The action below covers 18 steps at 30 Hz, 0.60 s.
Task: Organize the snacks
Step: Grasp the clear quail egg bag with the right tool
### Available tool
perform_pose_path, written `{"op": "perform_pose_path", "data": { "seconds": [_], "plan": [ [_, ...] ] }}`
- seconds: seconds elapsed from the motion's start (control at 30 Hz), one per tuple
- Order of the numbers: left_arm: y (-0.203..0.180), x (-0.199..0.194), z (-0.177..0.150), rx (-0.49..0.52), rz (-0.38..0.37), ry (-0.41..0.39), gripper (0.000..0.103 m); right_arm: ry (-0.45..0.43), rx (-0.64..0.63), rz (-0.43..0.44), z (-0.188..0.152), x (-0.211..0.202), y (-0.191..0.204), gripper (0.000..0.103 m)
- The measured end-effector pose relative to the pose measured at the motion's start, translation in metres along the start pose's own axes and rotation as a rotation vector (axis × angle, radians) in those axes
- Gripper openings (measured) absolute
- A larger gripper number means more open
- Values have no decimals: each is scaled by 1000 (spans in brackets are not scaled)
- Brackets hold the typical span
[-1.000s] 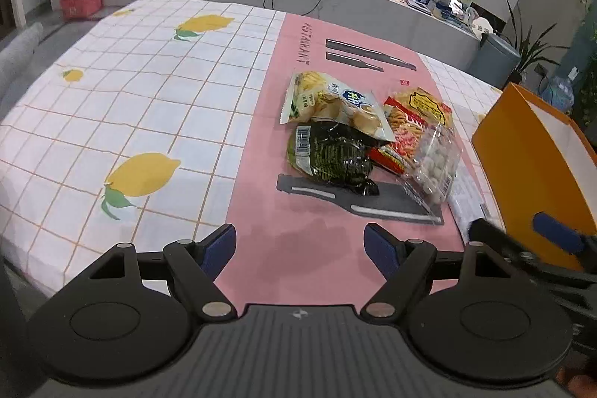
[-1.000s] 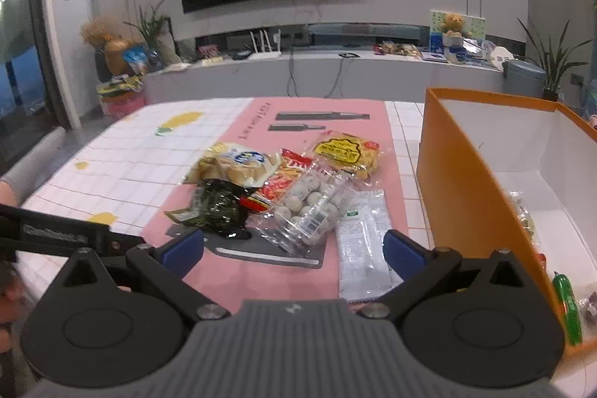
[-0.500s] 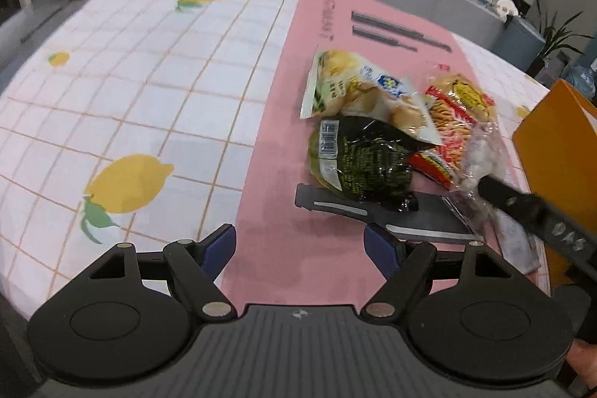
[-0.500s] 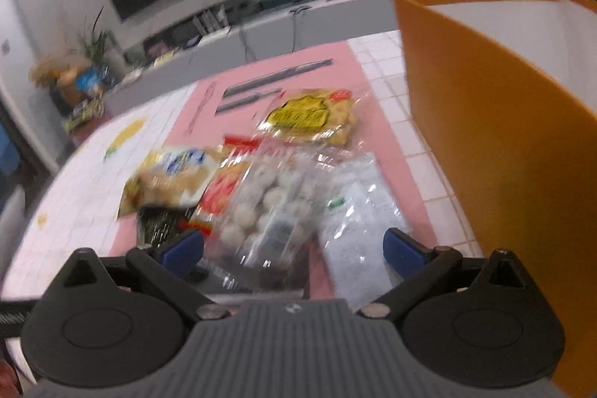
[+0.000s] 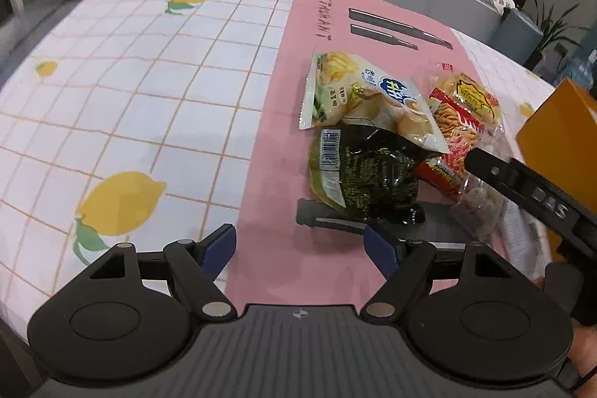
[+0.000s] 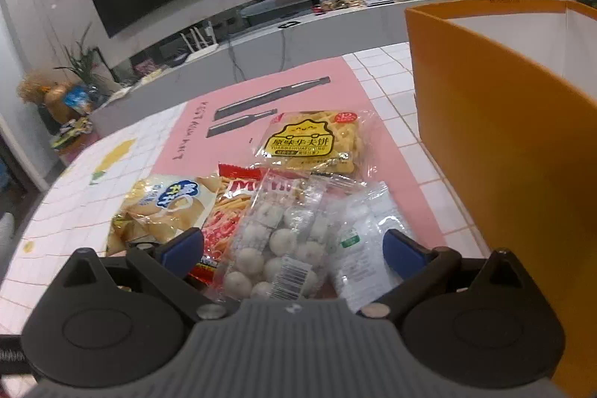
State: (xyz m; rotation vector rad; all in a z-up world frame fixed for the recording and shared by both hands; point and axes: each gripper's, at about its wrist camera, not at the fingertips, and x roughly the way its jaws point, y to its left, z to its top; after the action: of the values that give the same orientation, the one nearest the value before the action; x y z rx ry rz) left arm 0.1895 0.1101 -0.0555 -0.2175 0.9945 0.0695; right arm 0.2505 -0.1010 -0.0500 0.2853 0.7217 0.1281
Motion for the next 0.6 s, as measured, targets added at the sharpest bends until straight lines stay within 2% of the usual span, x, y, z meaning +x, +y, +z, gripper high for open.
{"op": "perform_pose_path", "data": {
  "seconds": [0.03,0.1,0.13,0.3,0.4,0.5,0.6],
  "plan": [
    [0,-1,0,3,3,-2,91,-3,-12,-18,0,1,5,96],
    [3,-2,0,-9,-8,3,91,0,-39,-26,-1,2,11,80],
    [5,-3,0,-18,-20,5,91,1,-51,-28,-1,2,14,69],
    [9,-7,2,-26,-46,-6,91,-6,-67,-40,-5,-1,16,64],
    [7,-14,0,5,-29,-42,91,-22,-67,-38,-7,-10,13,63],
    [5,-18,0,36,-6,-77,91,-59,-98,-18,-10,-28,10,62],
    [7,-16,-1,31,1,-73,91,-87,-133,26,-12,-50,5,62]
  ]
}}
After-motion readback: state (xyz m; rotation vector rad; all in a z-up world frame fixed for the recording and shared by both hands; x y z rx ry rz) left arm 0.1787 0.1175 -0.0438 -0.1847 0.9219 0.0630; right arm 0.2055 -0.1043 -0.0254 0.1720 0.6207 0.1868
